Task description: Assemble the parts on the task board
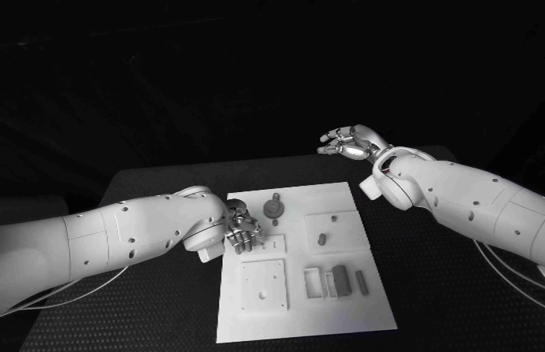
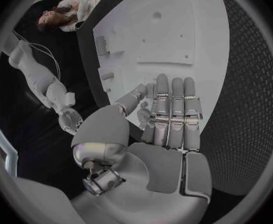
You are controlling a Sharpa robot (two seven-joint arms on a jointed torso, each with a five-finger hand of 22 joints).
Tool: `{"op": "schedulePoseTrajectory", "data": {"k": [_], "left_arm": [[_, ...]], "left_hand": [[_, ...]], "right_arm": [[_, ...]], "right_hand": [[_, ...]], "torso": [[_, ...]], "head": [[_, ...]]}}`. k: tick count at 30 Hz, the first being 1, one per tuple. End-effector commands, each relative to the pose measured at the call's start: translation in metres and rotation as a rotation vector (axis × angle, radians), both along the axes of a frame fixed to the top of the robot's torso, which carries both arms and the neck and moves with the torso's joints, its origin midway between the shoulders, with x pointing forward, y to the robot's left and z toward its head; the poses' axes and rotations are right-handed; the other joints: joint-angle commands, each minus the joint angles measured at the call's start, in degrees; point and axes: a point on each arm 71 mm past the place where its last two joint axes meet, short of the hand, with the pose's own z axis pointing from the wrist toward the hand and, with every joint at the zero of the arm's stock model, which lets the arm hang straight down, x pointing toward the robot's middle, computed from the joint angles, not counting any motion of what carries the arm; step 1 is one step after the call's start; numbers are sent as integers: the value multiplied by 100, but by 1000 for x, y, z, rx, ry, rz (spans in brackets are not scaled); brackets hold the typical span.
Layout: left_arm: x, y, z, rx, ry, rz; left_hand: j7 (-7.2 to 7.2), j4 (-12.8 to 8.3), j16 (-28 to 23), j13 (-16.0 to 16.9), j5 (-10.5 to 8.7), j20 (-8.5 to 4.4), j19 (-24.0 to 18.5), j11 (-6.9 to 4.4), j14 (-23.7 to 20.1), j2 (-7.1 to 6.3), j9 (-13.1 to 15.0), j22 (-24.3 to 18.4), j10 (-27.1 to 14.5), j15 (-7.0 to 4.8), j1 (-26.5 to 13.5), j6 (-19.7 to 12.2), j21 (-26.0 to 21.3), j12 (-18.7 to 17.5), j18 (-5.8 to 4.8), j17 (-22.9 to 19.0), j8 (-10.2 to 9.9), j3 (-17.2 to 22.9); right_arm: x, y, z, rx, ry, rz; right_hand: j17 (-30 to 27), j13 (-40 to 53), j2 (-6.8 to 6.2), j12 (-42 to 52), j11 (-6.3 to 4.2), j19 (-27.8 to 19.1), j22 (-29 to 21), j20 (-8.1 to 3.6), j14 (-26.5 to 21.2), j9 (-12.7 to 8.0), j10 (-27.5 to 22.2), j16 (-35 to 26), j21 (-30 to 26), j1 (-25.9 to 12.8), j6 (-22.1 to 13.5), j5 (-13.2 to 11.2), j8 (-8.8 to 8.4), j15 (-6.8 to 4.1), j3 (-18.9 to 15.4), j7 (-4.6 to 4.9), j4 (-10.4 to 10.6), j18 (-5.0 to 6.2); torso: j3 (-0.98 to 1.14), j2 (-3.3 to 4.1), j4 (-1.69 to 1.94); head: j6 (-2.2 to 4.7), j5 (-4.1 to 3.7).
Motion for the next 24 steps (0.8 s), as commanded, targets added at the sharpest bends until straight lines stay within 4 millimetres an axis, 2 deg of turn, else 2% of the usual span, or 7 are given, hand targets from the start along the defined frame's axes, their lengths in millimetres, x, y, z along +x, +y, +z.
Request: {"op": "schedulePoseTrajectory", "data": {"k": [1, 8, 24], "left_arm": [[1, -3, 0, 8, -5, -7], [2, -7, -1, 14, -6, 0], [1, -14, -4, 22, 14, -20]], "left_hand": [[-271, -8, 29, 20, 22, -24, 1, -17, 30, 32, 10, 17, -2, -7, -79, 301, 20, 38, -51, 27, 18, -18], [-284, -16, 32, 58, 23, -34, 4, -28, 38, 66, 34, 46, -4, -17, -156, 328, 23, 74, -54, 85, 18, -15], [-292, -36, 27, 86, 25, -39, -38, -32, 32, 91, 55, 84, -21, -23, -178, 339, 13, 98, -68, 137, 8, 16]], "right_arm": [[-1, 5, 1, -1, -13, 28], [-2, 8, 2, 2, -11, 37], [-3, 11, 2, 5, -8, 48]], "right_hand": [[-10, -20, 19, -42, 591, -52, 22, 1, -68, -16, -706, -51, -38, 21, 4, -30, 27, 6, -33, 164, 8, -80], [-12, -53, 9, -62, 613, -84, 55, 2, -98, -34, -725, -83, -47, 32, -1, -30, 35, 32, -46, 180, 14, -95], [-10, -80, 4, -70, 632, -111, 88, 2, -117, -50, -728, -106, -55, 51, -2, -30, 44, 41, -53, 198, 14, -107]], "torso": [[0, -1, 6], [-11, 0, 10], [-12, -1, 15]], "head": [[-25, -6], [-41, -18], [-67, -26]]}}
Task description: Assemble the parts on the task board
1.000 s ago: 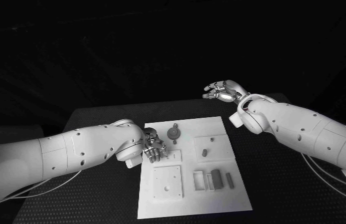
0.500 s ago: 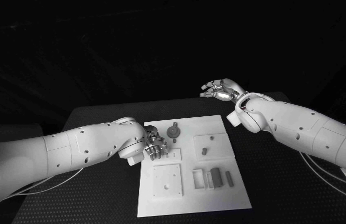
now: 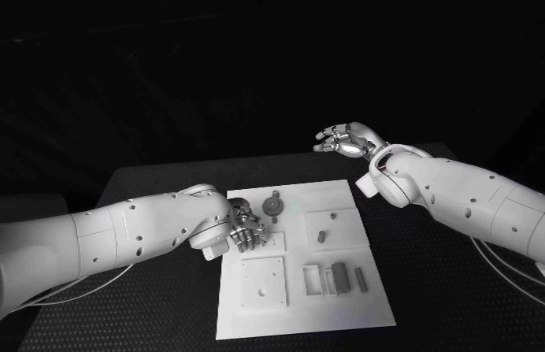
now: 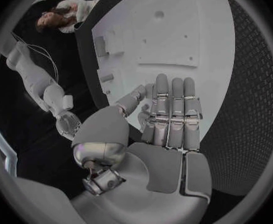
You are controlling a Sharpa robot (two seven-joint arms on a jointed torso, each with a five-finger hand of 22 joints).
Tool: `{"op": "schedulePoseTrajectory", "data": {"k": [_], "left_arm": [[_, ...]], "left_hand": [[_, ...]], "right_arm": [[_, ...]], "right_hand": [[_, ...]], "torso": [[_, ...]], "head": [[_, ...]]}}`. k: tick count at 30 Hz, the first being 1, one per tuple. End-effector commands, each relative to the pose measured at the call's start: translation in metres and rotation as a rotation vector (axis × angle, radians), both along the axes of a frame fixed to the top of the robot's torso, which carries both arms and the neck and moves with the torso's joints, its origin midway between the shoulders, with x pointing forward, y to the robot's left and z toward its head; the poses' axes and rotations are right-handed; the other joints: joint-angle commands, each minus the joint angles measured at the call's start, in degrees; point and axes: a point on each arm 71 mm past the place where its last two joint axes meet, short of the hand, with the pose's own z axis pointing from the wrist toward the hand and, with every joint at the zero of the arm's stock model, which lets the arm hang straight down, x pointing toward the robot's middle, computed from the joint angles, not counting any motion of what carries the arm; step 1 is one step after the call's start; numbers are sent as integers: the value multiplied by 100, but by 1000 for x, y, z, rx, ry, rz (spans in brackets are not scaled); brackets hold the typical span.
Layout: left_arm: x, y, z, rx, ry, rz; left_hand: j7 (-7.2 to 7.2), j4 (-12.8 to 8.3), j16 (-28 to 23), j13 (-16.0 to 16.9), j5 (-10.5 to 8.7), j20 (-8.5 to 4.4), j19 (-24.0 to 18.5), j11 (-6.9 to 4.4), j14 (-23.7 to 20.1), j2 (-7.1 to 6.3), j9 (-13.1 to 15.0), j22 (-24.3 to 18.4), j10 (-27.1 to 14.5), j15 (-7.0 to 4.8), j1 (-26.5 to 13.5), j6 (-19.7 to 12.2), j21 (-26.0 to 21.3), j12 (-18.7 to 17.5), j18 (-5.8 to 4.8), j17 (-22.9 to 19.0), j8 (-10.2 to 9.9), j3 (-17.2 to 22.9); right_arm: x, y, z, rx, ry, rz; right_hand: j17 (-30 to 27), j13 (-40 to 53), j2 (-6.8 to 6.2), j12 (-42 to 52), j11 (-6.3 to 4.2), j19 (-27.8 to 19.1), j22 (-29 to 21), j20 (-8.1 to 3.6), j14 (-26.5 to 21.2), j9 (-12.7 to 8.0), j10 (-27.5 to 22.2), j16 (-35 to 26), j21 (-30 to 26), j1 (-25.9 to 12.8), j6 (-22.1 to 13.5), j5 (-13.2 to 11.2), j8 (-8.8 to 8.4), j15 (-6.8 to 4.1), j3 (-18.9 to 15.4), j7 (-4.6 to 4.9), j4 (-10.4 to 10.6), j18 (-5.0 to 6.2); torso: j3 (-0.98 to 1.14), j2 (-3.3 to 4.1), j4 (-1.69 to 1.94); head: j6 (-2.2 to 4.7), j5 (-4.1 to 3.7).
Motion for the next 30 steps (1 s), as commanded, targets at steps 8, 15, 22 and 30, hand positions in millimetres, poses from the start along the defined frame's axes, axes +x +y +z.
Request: {"op": "schedulePoseTrajectory", "data": {"k": [8, 15, 22, 30], "left_arm": [[0, -2, -2, 11, 10, -12], [0, -3, -1, 35, -11, -37], [0, -3, -2, 42, -7, -45], [0, -4, -4, 47, -2, -49]], "left_hand": [[-268, -34, 27, 16, 19, -20, -23, -35, 35, 37, 10, 25, -22, -25, -36, 319, 16, 49, -71, 24, 8, 23], [-269, -35, 26, 23, 20, -21, -31, -36, 37, 34, 16, 36, -23, -27, -36, 322, 16, 56, -75, 36, 6, 30], [-273, -37, 27, 32, 23, -27, -32, -40, 42, 32, 24, 51, -22, -30, -30, 329, 20, 67, -76, 50, 5, 42], [-277, -38, 24, 42, 26, -31, -33, -42, 47, 29, 31, 69, -23, -34, -16, 335, 25, 77, -78, 61, 3, 61]], "right_arm": [[-1, 4, 1, 0, -5, 32], [-1, 5, 1, 0, -4, 34], [-1, 5, 0, -1, -3, 35], [-1, 5, 0, -1, -2, 36]], "right_hand": [[-4, -17, 5, -25, 604, -36, 21, 1, -40, -14, -674, -41, -35, 55, 38, -30, 20, 5, -40, 221, -2, -114], [-3, -23, 8, -25, 606, -43, 30, 1, -44, -18, -671, -46, -37, 59, 42, -30, 25, 7, -42, 222, -1, -117], [-3, -32, 10, -24, 609, -52, 43, 2, -56, -24, -666, -58, -40, 64, 47, -30, 32, 11, -45, 225, -1, -121], [-2, -40, 13, -25, 610, -60, 54, 2, -65, -30, -664, -66, -42, 67, 48, -30, 36, 15, -48, 226, -1, -126]], "torso": [[0, -1, -1], [1, 0, 0], [0, -1, 4], [-2, -1, 0]], "head": [[-5, -2], [-22, -5], [-36, -7], [-42, -10]]}}
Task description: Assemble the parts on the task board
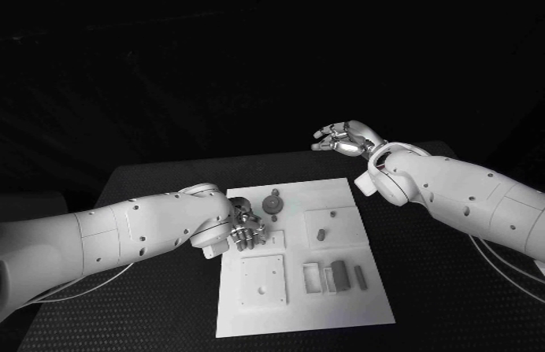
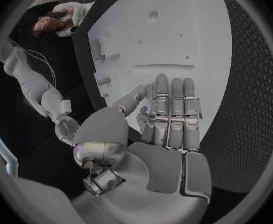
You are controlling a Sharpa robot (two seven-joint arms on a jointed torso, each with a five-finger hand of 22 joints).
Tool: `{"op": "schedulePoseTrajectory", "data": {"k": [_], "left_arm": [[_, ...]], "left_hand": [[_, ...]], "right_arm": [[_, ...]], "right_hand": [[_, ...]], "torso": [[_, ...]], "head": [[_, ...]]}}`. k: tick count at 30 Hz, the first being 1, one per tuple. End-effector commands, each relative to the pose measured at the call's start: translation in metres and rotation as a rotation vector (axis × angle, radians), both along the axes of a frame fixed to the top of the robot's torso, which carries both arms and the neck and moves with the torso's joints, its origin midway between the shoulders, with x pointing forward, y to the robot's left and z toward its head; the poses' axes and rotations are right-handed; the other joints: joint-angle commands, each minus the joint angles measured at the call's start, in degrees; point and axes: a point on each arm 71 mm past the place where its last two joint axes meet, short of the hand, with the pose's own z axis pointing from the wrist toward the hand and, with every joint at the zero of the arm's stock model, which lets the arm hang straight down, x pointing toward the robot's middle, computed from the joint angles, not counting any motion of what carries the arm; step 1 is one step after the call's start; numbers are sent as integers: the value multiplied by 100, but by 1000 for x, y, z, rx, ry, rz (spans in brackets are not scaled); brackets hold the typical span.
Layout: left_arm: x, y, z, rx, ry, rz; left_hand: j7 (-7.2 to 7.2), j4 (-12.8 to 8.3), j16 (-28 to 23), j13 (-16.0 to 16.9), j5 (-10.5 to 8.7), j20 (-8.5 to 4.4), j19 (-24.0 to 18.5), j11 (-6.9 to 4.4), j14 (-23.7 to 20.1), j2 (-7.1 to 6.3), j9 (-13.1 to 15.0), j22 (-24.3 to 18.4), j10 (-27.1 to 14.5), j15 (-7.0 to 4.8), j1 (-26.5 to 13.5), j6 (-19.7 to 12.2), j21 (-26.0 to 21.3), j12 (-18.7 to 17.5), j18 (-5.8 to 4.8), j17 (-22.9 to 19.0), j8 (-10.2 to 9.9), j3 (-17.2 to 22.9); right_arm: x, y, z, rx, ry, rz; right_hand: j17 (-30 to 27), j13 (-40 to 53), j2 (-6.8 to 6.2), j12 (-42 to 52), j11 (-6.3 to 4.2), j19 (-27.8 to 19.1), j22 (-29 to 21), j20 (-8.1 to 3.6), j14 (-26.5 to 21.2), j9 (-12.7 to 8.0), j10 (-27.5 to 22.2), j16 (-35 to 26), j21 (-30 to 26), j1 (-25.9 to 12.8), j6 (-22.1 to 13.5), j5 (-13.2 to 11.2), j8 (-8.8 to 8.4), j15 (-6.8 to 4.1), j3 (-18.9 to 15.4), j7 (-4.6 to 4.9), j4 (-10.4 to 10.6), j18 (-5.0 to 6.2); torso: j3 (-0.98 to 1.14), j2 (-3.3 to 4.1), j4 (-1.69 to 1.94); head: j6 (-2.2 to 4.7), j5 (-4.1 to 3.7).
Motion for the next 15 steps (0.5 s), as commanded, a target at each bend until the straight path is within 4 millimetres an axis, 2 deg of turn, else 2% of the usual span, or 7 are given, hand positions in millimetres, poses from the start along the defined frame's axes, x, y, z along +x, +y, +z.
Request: {"op": "schedulePoseTrajectory", "data": {"k": [1, 15], "left_arm": [[-1, -3, -2, 11, 11, -25], [0, -4, -5, 17, 19, -27]], "left_hand": [[-219, -4, 23, 11, 32, -11, -13, -22, 28, 64, 5, 8, -1, -14, 19, 278, 26, 34, -78, 9, 26, 29], [-220, -2, 21, 17, 32, -13, -13, -23, 33, 62, 11, 21, -2, -15, 19, 282, 30, 41, -80, 17, 23, 37]], "right_arm": [[-1, 2, 0, -3, -4, 25], [-1, 3, 0, -3, -3, 27]], "right_hand": [[-3, -10, -5, -25, 612, -42, 10, -17, -46, -6, -661, -24, -20, 49, 52, -30, 36, -4, -49, 216, -1, -37], [1, -22, 3, -24, 617, -53, 28, -15, -51, -17, -656, -31, -23, 53, 48, -30, 39, -1, -54, 233, 2, -44]], "torso": [[-2, 0, -2], [-1, 2, -2]], "head": [[-4, 0], [-21, 4]]}}
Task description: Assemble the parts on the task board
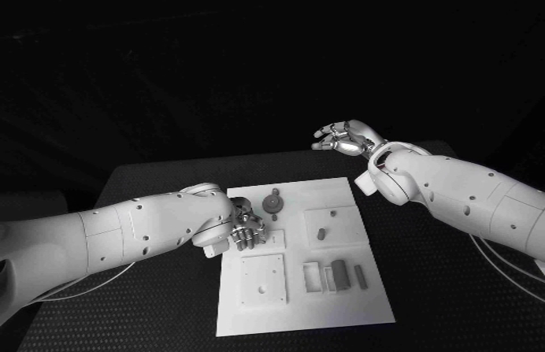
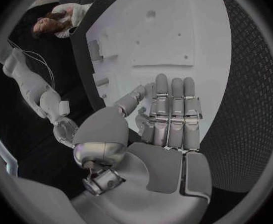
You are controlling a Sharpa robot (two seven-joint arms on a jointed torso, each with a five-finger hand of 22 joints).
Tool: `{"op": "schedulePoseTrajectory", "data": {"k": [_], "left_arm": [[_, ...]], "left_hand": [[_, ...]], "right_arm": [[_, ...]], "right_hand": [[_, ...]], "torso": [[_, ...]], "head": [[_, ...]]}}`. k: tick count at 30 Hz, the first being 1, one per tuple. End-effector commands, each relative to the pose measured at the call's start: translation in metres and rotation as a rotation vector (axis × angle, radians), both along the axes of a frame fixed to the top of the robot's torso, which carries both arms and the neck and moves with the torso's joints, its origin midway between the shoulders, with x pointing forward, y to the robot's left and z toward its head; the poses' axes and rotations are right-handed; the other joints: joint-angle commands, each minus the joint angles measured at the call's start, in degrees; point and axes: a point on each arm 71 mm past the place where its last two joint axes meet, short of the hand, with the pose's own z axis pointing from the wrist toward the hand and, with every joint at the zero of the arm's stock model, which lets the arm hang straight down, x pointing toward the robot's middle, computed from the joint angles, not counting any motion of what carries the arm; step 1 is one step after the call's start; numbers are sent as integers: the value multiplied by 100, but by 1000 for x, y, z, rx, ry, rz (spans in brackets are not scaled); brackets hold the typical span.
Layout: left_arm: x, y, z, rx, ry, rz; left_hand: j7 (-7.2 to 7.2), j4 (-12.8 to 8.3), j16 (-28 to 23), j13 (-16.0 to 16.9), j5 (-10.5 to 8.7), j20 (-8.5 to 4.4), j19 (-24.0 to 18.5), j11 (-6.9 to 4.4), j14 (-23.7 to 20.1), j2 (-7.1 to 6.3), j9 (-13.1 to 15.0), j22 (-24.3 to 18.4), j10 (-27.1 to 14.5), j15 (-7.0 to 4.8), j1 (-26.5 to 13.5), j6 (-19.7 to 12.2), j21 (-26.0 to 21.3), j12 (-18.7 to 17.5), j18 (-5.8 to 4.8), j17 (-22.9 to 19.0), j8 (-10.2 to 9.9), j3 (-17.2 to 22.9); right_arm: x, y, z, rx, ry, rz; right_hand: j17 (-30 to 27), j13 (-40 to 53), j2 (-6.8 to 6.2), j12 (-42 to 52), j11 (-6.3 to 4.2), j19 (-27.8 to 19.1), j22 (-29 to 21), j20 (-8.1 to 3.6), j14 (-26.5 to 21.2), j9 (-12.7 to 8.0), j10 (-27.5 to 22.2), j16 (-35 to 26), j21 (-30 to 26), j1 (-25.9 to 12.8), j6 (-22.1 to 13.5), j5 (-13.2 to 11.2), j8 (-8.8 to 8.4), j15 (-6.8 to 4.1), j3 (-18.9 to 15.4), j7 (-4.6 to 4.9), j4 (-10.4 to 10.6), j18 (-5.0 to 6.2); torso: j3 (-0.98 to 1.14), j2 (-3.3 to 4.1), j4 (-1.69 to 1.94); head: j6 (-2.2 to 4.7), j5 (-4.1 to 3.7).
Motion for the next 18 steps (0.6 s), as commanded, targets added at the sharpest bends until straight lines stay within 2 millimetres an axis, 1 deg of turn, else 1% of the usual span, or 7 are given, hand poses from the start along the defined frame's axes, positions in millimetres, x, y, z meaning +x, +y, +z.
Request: {"op": "schedulePoseTrajectory", "data": {"k": [1, 18], "left_arm": [[-2, -3, -2, 6, 15, -23], [-3, -6, -6, 11, 30, -36]], "left_hand": [[-237, 4, 20, 6, 20, -14, -14, -24, 33, 40, 11, 8, -2, -16, -4, 258, 29, 19, -80, 6, 17, 45], [-240, 4, 18, 17, 21, -18, -14, -27, 42, 36, 21, 27, 1, -19, -7, 267, 34, 32, -82, 19, 15, 54]], "right_arm": [[-1, 3, 0, -2, -3, 25], [-1, 3, 0, -1, -1, 30]], "right_hand": [[1, -10, -1, -24, 620, -33, 9, 5, -51, -6, -653, -32, -23, 49, 32, -30, 40, -1, -22, 244, 2, -44], [4, -18, 3, -24, 622, -38, 20, 5, -52, -13, -649, -35, -25, 52, 31, -30, 43, -1, -24, 250, 3, -46]], "torso": [[1, 1, -1], [4, 1, -3]], "head": [[-5, -1], [-30, -8]]}}
